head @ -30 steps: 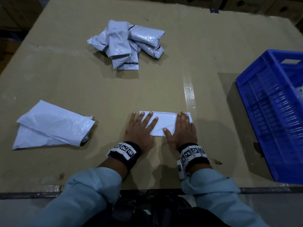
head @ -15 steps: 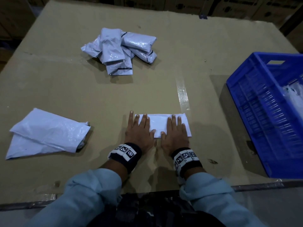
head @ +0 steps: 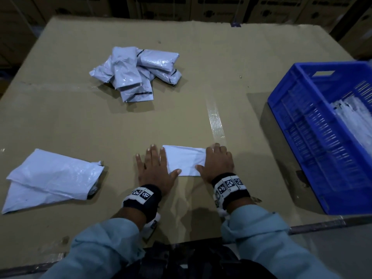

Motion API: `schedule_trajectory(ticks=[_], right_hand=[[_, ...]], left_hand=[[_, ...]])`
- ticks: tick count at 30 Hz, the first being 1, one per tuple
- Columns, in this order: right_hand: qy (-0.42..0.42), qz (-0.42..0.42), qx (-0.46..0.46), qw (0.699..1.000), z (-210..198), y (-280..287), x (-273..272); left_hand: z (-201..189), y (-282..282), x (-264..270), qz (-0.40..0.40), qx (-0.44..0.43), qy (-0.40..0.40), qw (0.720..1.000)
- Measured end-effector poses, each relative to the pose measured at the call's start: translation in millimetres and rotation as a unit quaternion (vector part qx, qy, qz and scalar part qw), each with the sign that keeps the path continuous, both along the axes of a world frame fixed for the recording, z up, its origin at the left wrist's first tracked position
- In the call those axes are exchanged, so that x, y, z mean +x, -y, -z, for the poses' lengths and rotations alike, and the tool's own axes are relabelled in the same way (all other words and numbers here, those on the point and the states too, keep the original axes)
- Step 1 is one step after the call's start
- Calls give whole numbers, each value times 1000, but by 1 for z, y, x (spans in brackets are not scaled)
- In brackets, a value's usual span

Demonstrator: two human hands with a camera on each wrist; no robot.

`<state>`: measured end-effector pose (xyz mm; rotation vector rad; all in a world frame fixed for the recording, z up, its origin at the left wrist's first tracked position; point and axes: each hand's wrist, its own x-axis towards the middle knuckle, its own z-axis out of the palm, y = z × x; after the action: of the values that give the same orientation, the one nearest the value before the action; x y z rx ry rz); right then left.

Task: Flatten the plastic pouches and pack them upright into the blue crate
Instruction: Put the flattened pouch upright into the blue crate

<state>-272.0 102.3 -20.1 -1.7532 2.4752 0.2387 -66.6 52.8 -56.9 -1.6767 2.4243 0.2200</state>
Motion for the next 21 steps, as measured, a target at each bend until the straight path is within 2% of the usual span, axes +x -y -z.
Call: schedule_trajectory(ticks=[2,4,9,12,15,17,21], right_hand=[[-26,-16,23,999,-12,3,-13],[-9,-4,49,999,-20,0,-26],[148,23,46,988,-29,-12,-64],[175,16,-16,984,-49,-25,-95],[210,-4,-98,973,-91,-41,-143],[250,-23,-159,955,-128,-56,-178],[285,-63,-285,913,-198,-87,-244]], left_hand=[[-6,4,-5,-30,8,-9,999],[-12,8,-15,-45,21,-4,999],[-25,28,-53,-28,54,-83,995],[-47,24,-89,-49,34,-168,984],[-91,18,-141,-84,-44,-338,936],[-128,13,-181,-55,-89,-429,897],[-203,10,-266,20,-188,-491,850]])
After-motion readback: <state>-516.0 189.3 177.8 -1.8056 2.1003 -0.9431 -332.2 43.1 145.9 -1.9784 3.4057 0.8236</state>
